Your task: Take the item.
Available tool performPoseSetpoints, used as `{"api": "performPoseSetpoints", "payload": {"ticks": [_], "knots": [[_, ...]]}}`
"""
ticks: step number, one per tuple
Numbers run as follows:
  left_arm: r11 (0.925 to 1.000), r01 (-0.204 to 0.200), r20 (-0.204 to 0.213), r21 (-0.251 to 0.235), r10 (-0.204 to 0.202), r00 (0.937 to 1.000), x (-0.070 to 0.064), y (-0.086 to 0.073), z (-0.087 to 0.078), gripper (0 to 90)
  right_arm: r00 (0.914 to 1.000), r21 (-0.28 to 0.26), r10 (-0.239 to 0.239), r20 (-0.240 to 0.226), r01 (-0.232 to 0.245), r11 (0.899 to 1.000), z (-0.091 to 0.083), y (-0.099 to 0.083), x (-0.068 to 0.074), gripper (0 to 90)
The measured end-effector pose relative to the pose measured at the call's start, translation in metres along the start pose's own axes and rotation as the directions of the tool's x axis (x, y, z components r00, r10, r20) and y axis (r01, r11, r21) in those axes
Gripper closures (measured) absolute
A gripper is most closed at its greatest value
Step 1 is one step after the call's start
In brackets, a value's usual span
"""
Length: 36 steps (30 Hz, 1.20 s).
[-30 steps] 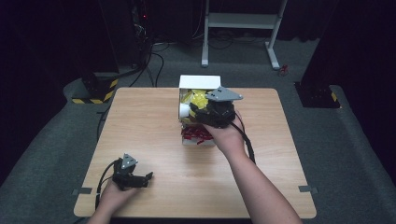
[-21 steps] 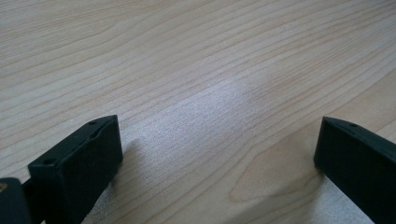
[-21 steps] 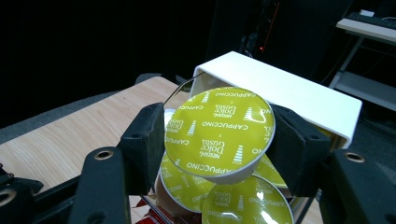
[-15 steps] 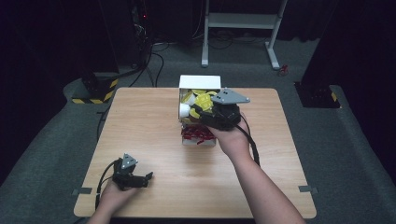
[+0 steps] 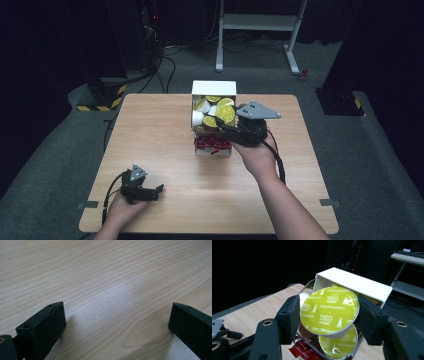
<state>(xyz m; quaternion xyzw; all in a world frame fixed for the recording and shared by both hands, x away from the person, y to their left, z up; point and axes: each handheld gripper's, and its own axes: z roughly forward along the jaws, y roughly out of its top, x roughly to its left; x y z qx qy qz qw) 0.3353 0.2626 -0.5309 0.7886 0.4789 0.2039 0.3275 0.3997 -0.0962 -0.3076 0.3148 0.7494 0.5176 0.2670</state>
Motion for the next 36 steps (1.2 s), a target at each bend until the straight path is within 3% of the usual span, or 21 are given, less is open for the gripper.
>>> {"api": "performPoseSetpoints", "payload": {"ticks": [18,36], "knots": [[1.0,0.004,0.001,-0.003,-0.004,1.0,0.0,0.0,0.0,1.8,0.9995,-0.022,0.017,-0.026,-0.018,1.0,-0.025,-0.02,-0.006,40.3],[1.0,0.006,0.001,-0.003,-0.006,1.0,0.0,0.0,0.0,1.8,0.9993,-0.031,0.021,-0.03,-0.022,0.999,-0.047,-0.056,-0.008,40.2]]}}
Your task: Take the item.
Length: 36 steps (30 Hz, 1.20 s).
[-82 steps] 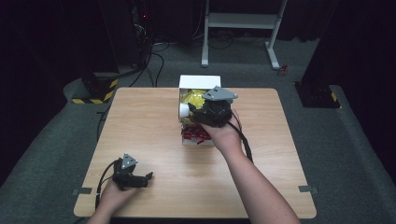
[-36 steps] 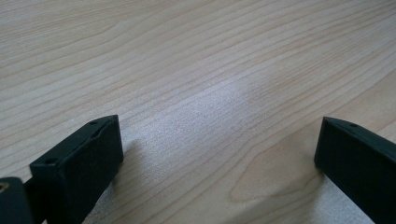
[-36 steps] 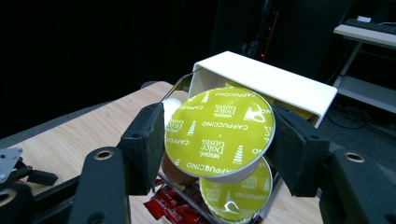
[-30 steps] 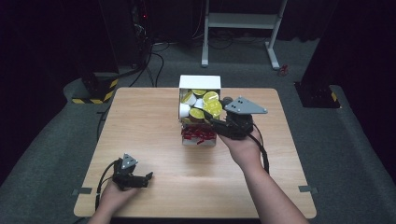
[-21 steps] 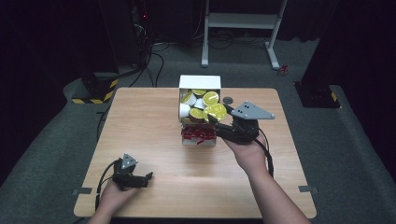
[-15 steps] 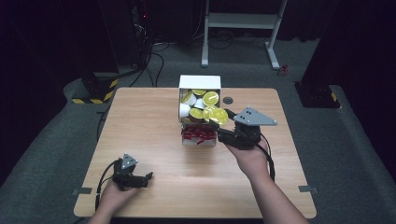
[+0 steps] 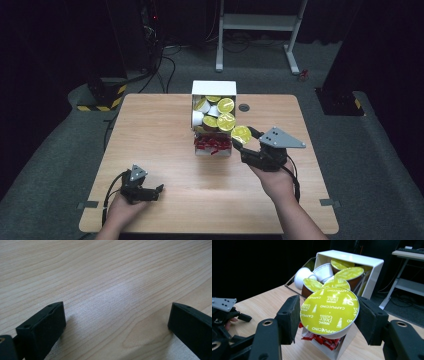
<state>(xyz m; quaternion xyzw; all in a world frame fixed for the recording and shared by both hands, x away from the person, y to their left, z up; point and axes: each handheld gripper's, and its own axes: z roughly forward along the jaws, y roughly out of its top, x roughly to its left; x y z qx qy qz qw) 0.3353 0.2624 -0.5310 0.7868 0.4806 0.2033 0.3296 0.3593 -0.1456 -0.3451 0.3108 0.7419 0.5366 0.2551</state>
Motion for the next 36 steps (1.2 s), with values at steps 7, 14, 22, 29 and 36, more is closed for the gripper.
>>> {"api": "performPoseSetpoints", "payload": {"ticks": [7,14,22,29,36], "knots": [[1.0,0.0,-0.001,-0.001,0.0,1.0,0.0,0.0,0.0,1.7,0.9999,0.001,0.016,0.003,-0.016,1.0,-0.009,-0.018,-0.003,40.3],[1.0,0.001,-0.002,-0.001,-0.001,1.0,0.0,0.0,0.0,1.8,0.998,0.021,0.013,0.061,-0.014,1.0,-0.018,-0.035,-0.013,40.2],[1.0,0.001,-0.005,-0.001,-0.001,1.0,-0.001,0.0,0.0,1.8,0.9942,0.052,0.033,0.102,-0.039,0.998,-0.022,-0.049,-0.03,40.3],[1.0,0.001,-0.005,-0.001,-0.001,1.0,-0.001,0.0,0.0,1.8,0.9905,0.061,0.036,0.133,-0.044,0.997,-0.02,-0.054,-0.04,40.2],[1.0,0.001,-0.005,-0.001,-0.001,1.0,0.0,0.0,0.0,1.8,0.9878,0.075,0.036,0.151,-0.048,0.996,-0.013,-0.057,-0.048,40.3]]}}
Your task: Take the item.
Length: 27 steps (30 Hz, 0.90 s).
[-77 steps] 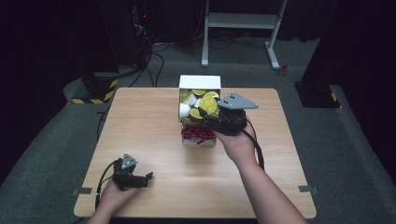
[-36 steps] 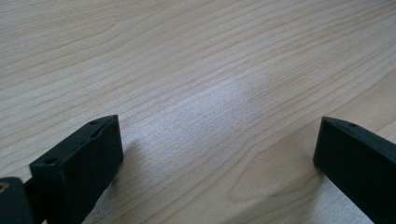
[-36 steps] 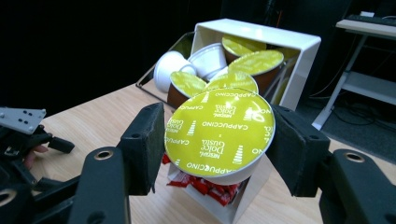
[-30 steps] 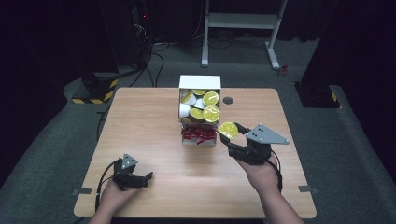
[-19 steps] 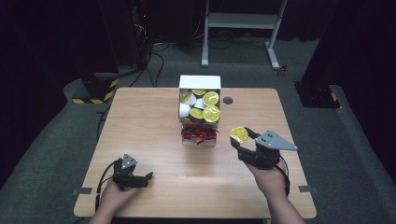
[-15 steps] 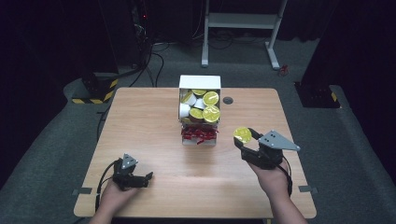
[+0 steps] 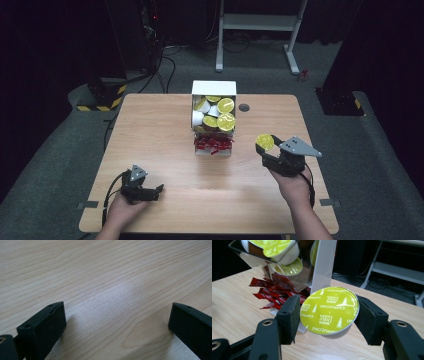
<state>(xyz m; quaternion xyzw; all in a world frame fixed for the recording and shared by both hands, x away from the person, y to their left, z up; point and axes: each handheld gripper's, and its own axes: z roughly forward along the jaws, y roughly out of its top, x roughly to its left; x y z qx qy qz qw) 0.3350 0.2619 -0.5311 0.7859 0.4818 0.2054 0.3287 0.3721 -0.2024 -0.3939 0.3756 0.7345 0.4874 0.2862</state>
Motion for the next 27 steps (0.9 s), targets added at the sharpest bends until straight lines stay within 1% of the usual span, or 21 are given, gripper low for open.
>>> {"api": "performPoseSetpoints", "payload": {"ticks": [3,6,12,14,17,21,22,24,27], "knots": [[1.0,0.001,-0.001,0.0,-0.001,1.0,0.0,0.0,0.0,1.8,0.9999,0.015,0.013,0.008,-0.013,1.0,0.005,-0.002,-0.004,40.3],[1.0,0.001,-0.001,0.0,-0.001,1.0,0.0,0.0,0.0,1.8,0.9996,0.024,0.015,0.022,-0.015,1.0,0.01,-0.003,-0.007,40.3],[1.0,0.001,-0.002,0.0,-0.001,1.0,0.0,0.0,0.0,1.8,0.9989,0.042,0.034,0.033,-0.036,0.998,0.021,-0.004,-0.013,40.2],[1.0,0.001,-0.002,0.0,-0.001,1.0,0.0,0.0,0.0,1.8,0.9988,0.047,0.03,0.037,-0.032,0.998,0.025,-0.003,-0.015,40.3],[1.0,-0.006,-0.002,0.004,0.006,1.0,0.0,0.0,0.0,1.8,0.9981,0.053,0.047,0.04,-0.049,0.997,0.03,-0.003,-0.018,40.3],[1.0,-0.005,-0.001,0.004,0.005,1.0,0.0,0.0,0.0,1.8,0.9979,0.077,0.042,0.049,-0.046,0.996,0.039,-0.002,-0.022,40.3],[1.0,0.001,0.001,0.003,-0.001,1.0,0.0,0.0,0.0,1.8,0.9979,0.083,0.042,0.05,-0.046,0.995,0.041,-0.002,-0.023,40.2],[1.0,0.001,0.001,0.003,-0.001,1.0,0.0,0.0,0.0,1.8,0.9972,0.093,0.05,0.056,-0.055,0.994,0.047,-0.003,-0.025,40.3],[1.0,0.001,0.002,0.003,-0.001,1.0,0.0,0.0,0.0,1.8,0.9945,0.121,0.063,0.083,-0.073,0.99,0.057,-0.006,-0.029,40.3]]}}
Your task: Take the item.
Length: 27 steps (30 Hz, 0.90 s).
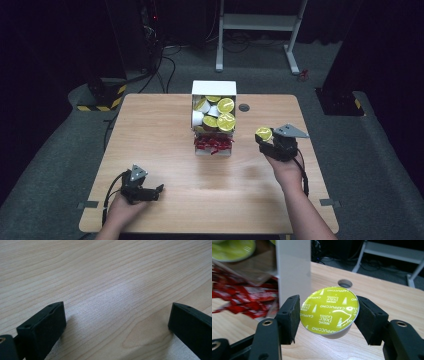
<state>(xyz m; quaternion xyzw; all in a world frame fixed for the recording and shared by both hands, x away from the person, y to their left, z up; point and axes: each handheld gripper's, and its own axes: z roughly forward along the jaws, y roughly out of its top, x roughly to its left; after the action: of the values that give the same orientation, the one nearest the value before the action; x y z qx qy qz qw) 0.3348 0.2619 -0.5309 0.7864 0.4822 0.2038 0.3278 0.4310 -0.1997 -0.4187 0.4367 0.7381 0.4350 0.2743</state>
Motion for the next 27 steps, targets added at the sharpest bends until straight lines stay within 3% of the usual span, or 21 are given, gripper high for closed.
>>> {"api": "performPoseSetpoints", "payload": {"ticks": [10,19,27], "knots": [[1.0,0.0,0.001,0.0,0.0,1.0,0.0,0.0,0.0,1.7,0.9961,0.069,0.07,0.055,-0.073,0.995,0.032,-0.015,-0.017,40.3],[1.0,-0.001,0.001,0.0,0.001,1.0,0.0,0.0,0.0,1.7,0.9891,0.121,0.123,0.081,-0.132,0.984,0.056,-0.027,-0.031,40.3],[1.0,-0.008,-0.001,0.003,0.008,1.0,0.0,0.0,0.0,1.8,0.9886,0.191,0.119,0.093,-0.135,0.972,0.079,-0.04,-0.034,40.3]]}}
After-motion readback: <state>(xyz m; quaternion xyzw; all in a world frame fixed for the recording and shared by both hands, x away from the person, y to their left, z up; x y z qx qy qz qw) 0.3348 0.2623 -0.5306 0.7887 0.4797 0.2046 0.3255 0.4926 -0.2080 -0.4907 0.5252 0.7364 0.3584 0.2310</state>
